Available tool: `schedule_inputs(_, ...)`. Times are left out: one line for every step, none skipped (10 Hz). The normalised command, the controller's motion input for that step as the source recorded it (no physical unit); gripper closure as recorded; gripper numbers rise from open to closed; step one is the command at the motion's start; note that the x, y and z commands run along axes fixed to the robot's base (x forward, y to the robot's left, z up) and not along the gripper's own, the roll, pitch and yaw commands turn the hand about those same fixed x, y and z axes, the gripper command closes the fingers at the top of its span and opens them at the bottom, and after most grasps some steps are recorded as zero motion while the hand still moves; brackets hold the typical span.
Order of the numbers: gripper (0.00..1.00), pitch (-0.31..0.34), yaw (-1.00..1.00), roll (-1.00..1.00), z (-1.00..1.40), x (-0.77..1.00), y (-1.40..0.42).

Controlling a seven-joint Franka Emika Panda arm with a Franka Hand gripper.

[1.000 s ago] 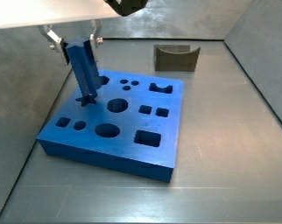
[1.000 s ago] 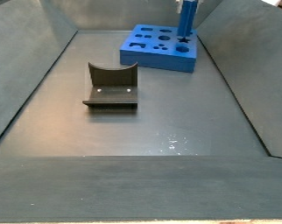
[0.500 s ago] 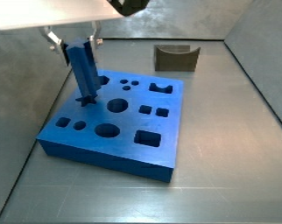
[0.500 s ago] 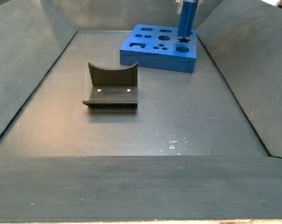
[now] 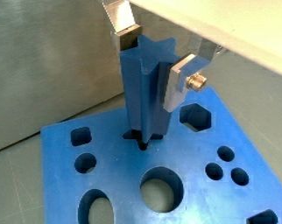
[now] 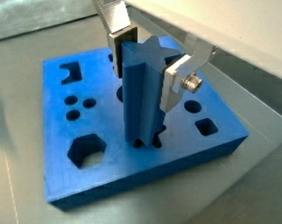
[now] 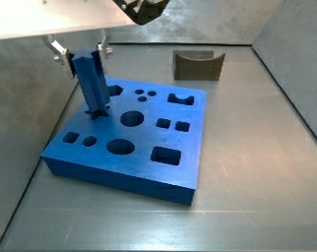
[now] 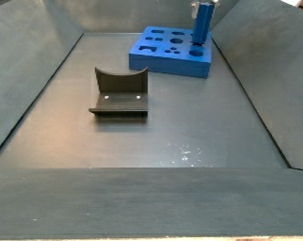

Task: Pick up the star object. Move up. Place the star object on the fixture. Regrasp the star object. Move to above the board. Insert the star object.
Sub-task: Insert the star object.

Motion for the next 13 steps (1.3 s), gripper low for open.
schedule_inputs(1.0, -0.034, 0.25, -0.11, 0.0, -0.03, 0.0)
schedule_inputs(1.0, 0.0, 0.0, -0.03, -0.02, 0.0, 0.0)
schedule_inputs(1.0, 0.0, 0.33, 0.0, -0.19, 0.0, -0.08)
schedule_inputs(1.0, 0.0, 0.27, 0.0, -0.03, 0.0, -0.1)
schedule_inputs(1.0, 0.0, -0.08, 0.0, 0.0, 0.07, -0.09)
schedule_inputs(1.0, 0.0, -0.46, 0.0, 0.01, 0.3, -0.25)
schedule_inputs(1.0, 0.02, -0.31, 0.05, 0.07, 0.18, -0.13)
schedule_inputs(1.0, 0.0, 0.0, 0.0, 0.0, 0.02, -0.03)
schedule_inputs(1.0, 0.149, 0.02, 0.04, -0.01, 0.29, -0.01)
schedule_inputs(1.0, 0.034, 0.38, 0.0, -0.02, 0.07, 0.08)
schedule_inputs(1.0, 0.0, 0.5, -0.03, 0.0, 0.0, 0.06)
schedule_inputs(1.0, 0.0, 0.0, 0.0, -0.04, 0.0, 0.0)
schedule_inputs(1.0, 0.0, 0.27, -0.05, -0.22, -0.16, 0.0)
